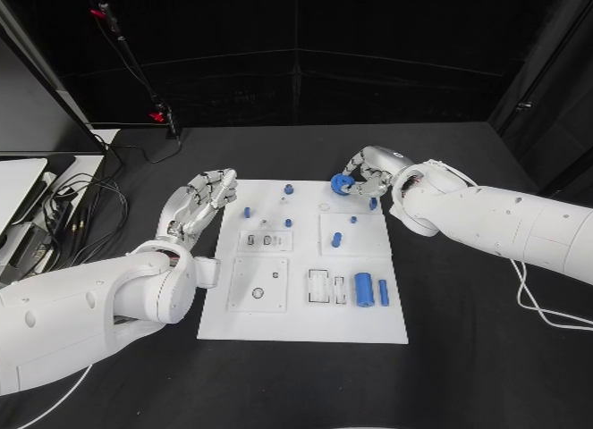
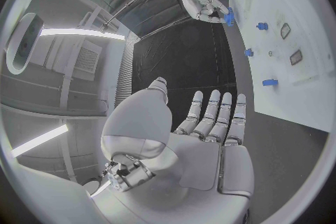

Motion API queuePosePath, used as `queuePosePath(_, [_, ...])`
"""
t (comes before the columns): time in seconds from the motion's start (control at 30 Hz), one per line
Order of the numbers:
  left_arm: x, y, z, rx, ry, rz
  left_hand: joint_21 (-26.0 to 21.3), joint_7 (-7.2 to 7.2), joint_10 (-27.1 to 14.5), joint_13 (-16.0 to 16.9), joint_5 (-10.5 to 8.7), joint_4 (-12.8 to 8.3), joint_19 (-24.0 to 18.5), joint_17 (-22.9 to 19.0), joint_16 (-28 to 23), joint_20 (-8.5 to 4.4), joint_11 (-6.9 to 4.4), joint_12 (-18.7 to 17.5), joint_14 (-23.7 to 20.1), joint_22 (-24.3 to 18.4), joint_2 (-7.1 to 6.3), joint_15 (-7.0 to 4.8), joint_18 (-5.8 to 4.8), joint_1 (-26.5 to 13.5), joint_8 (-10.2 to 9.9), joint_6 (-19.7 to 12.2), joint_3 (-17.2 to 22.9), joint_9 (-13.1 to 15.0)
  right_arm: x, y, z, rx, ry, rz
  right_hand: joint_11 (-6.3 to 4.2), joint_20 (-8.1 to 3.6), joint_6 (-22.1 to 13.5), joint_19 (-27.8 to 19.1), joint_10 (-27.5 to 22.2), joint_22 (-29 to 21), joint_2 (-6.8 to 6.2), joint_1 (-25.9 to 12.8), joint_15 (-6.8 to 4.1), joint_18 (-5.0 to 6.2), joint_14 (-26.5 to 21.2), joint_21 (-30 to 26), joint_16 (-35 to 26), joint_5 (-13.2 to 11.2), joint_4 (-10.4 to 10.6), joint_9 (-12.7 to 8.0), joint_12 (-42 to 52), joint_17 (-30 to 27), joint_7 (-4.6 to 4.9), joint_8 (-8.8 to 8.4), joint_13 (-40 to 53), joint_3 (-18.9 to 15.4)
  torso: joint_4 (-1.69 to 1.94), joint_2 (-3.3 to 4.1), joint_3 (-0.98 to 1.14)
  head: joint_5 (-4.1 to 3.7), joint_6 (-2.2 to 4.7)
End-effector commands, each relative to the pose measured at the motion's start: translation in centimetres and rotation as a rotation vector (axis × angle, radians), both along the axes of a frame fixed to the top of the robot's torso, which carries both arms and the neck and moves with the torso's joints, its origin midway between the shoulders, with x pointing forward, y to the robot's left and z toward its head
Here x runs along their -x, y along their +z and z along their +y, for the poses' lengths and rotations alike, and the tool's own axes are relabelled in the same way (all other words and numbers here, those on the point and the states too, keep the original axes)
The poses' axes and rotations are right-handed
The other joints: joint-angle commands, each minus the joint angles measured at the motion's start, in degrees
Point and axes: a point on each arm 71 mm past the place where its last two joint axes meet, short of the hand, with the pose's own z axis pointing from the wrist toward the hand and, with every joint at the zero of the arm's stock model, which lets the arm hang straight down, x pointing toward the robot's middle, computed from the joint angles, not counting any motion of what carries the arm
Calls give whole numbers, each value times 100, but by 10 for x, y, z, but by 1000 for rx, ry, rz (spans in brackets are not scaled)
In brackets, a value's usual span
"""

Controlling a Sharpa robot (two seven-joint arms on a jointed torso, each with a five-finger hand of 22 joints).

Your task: Assemble the parts on the task board

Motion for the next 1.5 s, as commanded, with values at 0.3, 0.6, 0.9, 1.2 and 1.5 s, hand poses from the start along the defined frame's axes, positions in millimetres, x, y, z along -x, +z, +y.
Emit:
queuePosePath(0.3, [6,18,1,55,-27,-248,22,895,15,10,25,-8,-8,5,29,-9,-1,19,-19,8,31,-3,39,44,-29,-21,-39,2,7,9,17,-79,60,-58,3,-19,339,619,616,1509,78,39,-17,-42,586,19,14,31,-16,3,15,1510,-185,-7,1508,46,-14,-5,-9,25,23])
queuePosePath(0.6, [6,18,1,56,-27,-250,20,895,16,10,26,-8,-11,5,30,-9,-1,20,-18,6,31,-3,39,46,-28,-21,-41,2,6,8,59,-76,140,-32,2,-19,376,619,616,1509,54,11,-19,-42,586,19,14,-54,-31,-21,15,1510,-183,-67,1508,39,5,0,-4,174,41])
queuePosePath(0.9, [6,18,0,57,-30,-250,22,895,17,10,28,-8,-11,5,32,-9,-1,21,-18,7,31,-3,39,48,-28,-20,-45,2,4,7,103,-55,217,-27,-3,-19,399,619,616,1509,47,22,-21,-42,586,19,14,-41,-55,-28,15,1510,-189,-88,1508,48,5,-3,-13,299,48])
queuePosePath(1.2, [6,18,-2,58,-32,-251,21,895,21,10,30,-9,-13,6,34,-8,-1,24,-15,6,32,-3,39,51,-26,-16,-50,3,0,4,124,-39,240,-10,-2,-21,401,619,616,1509,23,20,-24,-42,586,19,14,-30,-75,-40,15,1510,-184,-120,1508,46,-11,1,-9,392,26])
queuePosePath(1.5, [6,18,-3,59,-34,-251,24,894,23,10,32,-9,-11,6,36,-8,-1,25,-14,7,32,-3,39,53,-25,-14,-52,3,-4,1,130,-13,230,13,1,-22,396,619,616,1509,20,18,-25,-42,586,19,14,-26,-82,-48,15,1510,-179,-140,1508,50,-22,-6,-5,398,-4])
